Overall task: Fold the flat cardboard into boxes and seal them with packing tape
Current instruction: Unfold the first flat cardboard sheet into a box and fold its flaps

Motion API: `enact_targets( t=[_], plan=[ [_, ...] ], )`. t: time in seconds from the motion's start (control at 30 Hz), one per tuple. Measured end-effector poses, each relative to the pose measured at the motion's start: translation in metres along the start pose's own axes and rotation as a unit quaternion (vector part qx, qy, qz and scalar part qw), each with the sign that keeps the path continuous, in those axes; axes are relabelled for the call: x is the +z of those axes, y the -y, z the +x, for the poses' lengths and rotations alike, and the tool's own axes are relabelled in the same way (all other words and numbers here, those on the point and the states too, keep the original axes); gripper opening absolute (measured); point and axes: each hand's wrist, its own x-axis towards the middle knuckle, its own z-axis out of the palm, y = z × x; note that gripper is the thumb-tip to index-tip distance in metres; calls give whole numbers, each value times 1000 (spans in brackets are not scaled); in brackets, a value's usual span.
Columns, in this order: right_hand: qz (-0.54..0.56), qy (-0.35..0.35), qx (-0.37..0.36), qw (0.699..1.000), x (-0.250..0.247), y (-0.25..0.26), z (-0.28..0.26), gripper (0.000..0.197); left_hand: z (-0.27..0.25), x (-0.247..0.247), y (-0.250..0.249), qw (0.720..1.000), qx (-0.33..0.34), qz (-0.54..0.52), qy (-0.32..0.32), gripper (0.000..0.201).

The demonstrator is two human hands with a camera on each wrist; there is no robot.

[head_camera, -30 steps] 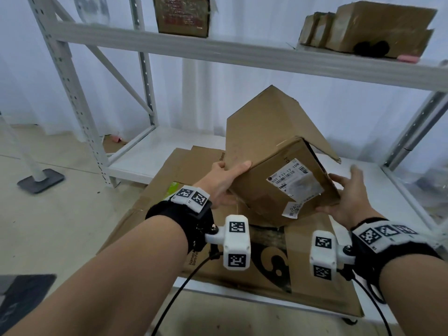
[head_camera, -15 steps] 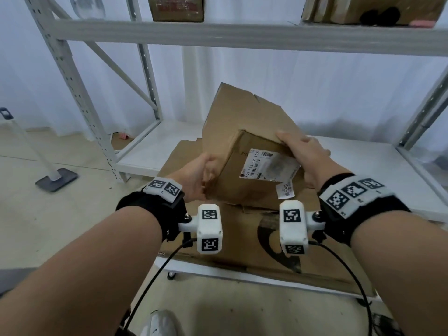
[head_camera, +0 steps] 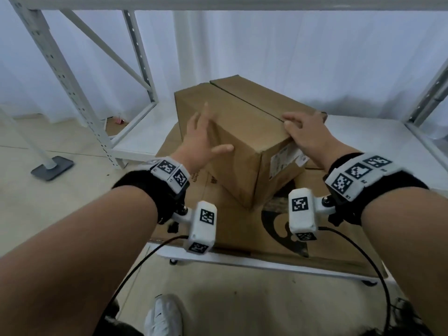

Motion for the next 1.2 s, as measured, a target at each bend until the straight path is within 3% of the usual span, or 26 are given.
enact_targets(
  t=[0.07, 0.13, 0.23, 0.33, 0.47, 0.53, 0.6, 0.73, 0.87, 1.0, 1.2],
  plan=[
    [-3, -14, 8, 1000, 0, 3, -1, 38, 15, -16, 9, 989, 89, 116, -29, 82],
    [-6, -54, 27, 998, 2, 12, -4, 40, 27, -21, 17, 969, 139, 203, -17, 63],
    [-17, -61, 75, 995, 14, 31, -10, 50, 35, -17, 18, 966, 179, 184, -41, 48],
    [15, -19, 145, 989, 33, 41, -17, 88, 36, -11, 17, 956, 209, 186, -90, 41],
    [70, -18, 128, 989, 27, 26, -11, 90, 33, -1, 3, 950, 258, 146, -100, 41],
    [88, -4, 119, 989, 18, 19, -8, 96, 33, 1, 3, 961, 233, 107, -104, 37],
    [105, 17, 117, 987, 11, 14, -7, 103, 32, -2, 14, 975, 160, 97, -121, 39],
    [123, 36, 73, 989, -7, 7, -6, 77, 27, -16, 49, 988, -6, 21, -153, 63],
    [104, 33, 51, 993, -19, -1, -3, 61, 22, -20, 71, 973, -119, -137, -139, 89],
    [112, 32, 40, 992, -19, -3, 1, 55, 24, -14, 77, 962, -146, -210, -99, 78],
    [174, 3, 67, 982, -13, -7, 3, 38, 26, -13, 75, 951, -173, -224, -126, 65]
  ],
)
